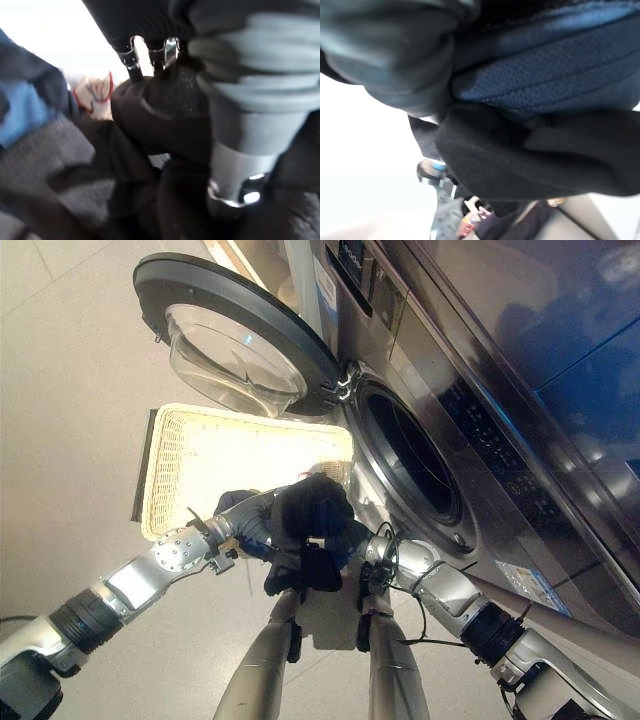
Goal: Put the clothes into the washing machine.
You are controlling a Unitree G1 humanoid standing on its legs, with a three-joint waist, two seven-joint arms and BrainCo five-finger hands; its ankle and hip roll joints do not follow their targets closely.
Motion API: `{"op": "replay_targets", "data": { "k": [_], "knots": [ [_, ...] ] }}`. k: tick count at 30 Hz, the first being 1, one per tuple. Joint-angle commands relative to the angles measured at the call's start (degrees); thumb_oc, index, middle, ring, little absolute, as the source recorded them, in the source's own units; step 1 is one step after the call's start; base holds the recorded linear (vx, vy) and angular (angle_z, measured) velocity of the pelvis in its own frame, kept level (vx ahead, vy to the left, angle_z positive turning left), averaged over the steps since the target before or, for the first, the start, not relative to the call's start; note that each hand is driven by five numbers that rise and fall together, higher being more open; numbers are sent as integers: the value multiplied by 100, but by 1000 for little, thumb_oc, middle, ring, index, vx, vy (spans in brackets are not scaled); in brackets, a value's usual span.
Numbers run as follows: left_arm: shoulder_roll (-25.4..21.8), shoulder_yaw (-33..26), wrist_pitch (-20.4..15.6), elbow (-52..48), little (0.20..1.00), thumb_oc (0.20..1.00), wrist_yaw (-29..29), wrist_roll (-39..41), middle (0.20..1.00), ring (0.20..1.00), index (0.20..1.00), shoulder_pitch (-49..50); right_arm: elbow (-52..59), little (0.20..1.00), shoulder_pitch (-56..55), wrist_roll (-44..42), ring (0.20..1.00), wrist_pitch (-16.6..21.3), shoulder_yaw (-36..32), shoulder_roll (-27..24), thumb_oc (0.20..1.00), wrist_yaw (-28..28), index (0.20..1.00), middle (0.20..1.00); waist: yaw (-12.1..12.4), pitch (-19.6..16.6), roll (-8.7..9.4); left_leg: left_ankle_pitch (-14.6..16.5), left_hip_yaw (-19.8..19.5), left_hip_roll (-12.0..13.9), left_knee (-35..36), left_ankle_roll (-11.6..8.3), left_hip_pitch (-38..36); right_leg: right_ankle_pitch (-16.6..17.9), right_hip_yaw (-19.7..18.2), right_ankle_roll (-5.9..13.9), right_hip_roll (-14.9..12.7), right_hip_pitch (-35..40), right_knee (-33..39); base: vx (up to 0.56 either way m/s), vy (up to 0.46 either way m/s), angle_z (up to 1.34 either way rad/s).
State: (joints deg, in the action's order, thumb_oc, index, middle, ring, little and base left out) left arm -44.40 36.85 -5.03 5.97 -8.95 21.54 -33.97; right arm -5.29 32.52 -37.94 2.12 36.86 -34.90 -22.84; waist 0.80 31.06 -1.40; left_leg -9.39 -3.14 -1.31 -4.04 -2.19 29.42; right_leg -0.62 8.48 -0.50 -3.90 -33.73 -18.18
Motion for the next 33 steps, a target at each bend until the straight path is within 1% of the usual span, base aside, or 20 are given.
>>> {"op": "replay_targets", "data": {
  "k": [1,2,3,5,6,7,8,9,10,11,12,13,14,17,18,19,20,27,30,33],
  "knots": [
    [589,-335,-761,-379,1000,1000,-86,1167,1000,1000,1000,-151,542,200,73,-97,200,229,127,466,200,-20,200,200,-106,-126,108,225,592,-489,-195,537,-43,1017,-166,407,211,317,1190,0,0,0],
    [589,-335,-761,-379,1000,1000,-86,1167,1000,1000,1000,-151,542,200,73,-97,200,229,127,466,200,-20,200,200,-106,-126,108,225,592,-489,-195,537,-43,1017,-166,407,211,317,1190,0,0,0],
    [664,-406,-788,-378,1000,1000,-149,1388,1000,1000,1000,-75,520,200,45,-74,200,201,105,496,200,1,200,200,-102,-126,103,226,589,-491,-185,540,-49,1011,-166,402,213,321,1191,0,0,0],
    [923,-625,-907,-387,1000,1000,-430,2156,1000,1000,1000,205,385,200,-67,38,200,163,12,596,200,111,200,200,-88,-126,94,237,564,-506,-188,545,-71,996,-155,389,210,337,1179,0,0,0],
    [1035,-691,-951,-408,915,915,-533,2398,915,915,915,297,321,200,-95,126,200,173,-21,641,200,166,200,200,-82,-126,91,239,555,-512,-190,549,-72,994,-150,382,210,337,1175,0,0,0],
    [1035,-691,-951,-408,915,915,-533,2398,915,915,915,297,321,200,-95,126,200,173,-21,641,200,166,200,200,-82,-126,91,239,555,-512,-190,549,-72,994,-150,382,210,337,1175,0,0,0],
    [1108,-743,-1018,-427,718,718,-602,2601,718,718,718,367,278,200,-123,176,200,178,-49,663,200,205,200,200,-77,-126,87,243,547,-516,-196,548,-67,990,-146,378,210,333,1170,0,0,0],
    [1108,-743,-1018,-427,718,718,-602,2601,718,718,718,367,278,200,-123,176,200,178,-49,663,200,205,200,200,-77,-126,87,243,547,-516,-196,548,-67,990,-146,378,210,333,1170,0,0,0],
    [1229,-835,-1099,-480,351,351,-760,3040,351,351,351,477,205,200,-146,250,200,178,-106,699,200,245,200,200,-69,-126,86,248,533,-520,-188,550,-73,987,-140,372,205,339,1176,0,0,0],
    [1306,-893,-1127,-527,200,200,-935,3433,200,200,200,533,200,200,-157,276,200,165,-120,716,200,330,200,200,-64,-126,86,251,518,-531,-190,556,-74,981,-144,363,210,340,1171,0,0,0],
    [1306,-893,-1127,-527,200,200,-935,3433,200,200,200,533,200,200,-157,276,200,165,-120,716,200,330,200,200,-64,-126,86,251,518,-531,-190,556,-74,981,-144,363,210,340,1171,0,0,0],
    [1416,-945,-1156,-575,200,200,-1234,3896,200,200,200,637,164,200,-169,287,200,158,-149,731,200,384,200,200,-60,-126,81,256,491,-540,-208,559,-62,975,-155,353,216,325,1150,0,0,0],
    [1514,-1002,-1153,-631,200,200,-1478,4190,200,200,200,724,138,200,-182,367,200,137,-170,760,200,446,200,200,-58,-126,79,263,469,-546,-208,561,-65,968,-171,344,224,322,1142,0,0,0],
    [1514,-1002,-1153,-631,200,200,-1478,4190,200,200,200,724,138,200,-182,367,200,137,-170,760,200,446,200,200,-58,-126,79,263,469,-546,-208,561,-65,968,-171,344,224,322,1142,0,0,0],
    [1644,-1026,-1147,-688,200,200,-1701,4430,200,200,200,805,89,498,-159,397,498,93,-180,783,498,523,498,498,-49,-126,75,263,451,-548,-208,560,-58,963,-177,333,222,326,1145,0,0,0],
    [1644,-1026,-1147,-688,200,200,-1701,4430,200,200,200,805,89,498,-159,397,498,93,-180,783,498,523,498,498,-49,-126,75,263,451,-548,-208,560,-58,963,-177,333,222,326,1145,0,0,0],
    [1800,-1026,-1102,-756,200,200,-1986,4777,200,200,200,863,10,1000,-151,552,1000,20,-197,826,1000,664,1000,1000,-42,-126,65,250,380,-566,-200,565,-47,943,-222,308,246,322,1120,0,0,0],
    [1900,-958,-1090,-754,200,200,-2123,4913,200,200,200,867,-82,1000,-85,860,1000,-82,-126,751,1000,932,1000,1000,-57,-126,57,235,272,-595,-213,578,-30,927,-335,264,304,296,1082,0,0,0],
    [2003,-1033,-1162,-751,200,200,-2162,5232,200,200,200,913,-232,1000,-67,1054,1000,-152,-104,695,1000,1143,1000,1000,-61,-126,59,268,299,-590,-257,577,-33,900,-329,246,297,315,1078,0,0,0],
    [2028,-1063,-1248,-753,200,200,-2201,5387,200,200,200,943,-301,1000,-71,1085,1000,-151,-125,687,1000,1164,1000,1000,-55,-126,62,280,287,-592,-308,569,-14,884,-324,236,290,316,1051,0,0,0]
  ]
}}
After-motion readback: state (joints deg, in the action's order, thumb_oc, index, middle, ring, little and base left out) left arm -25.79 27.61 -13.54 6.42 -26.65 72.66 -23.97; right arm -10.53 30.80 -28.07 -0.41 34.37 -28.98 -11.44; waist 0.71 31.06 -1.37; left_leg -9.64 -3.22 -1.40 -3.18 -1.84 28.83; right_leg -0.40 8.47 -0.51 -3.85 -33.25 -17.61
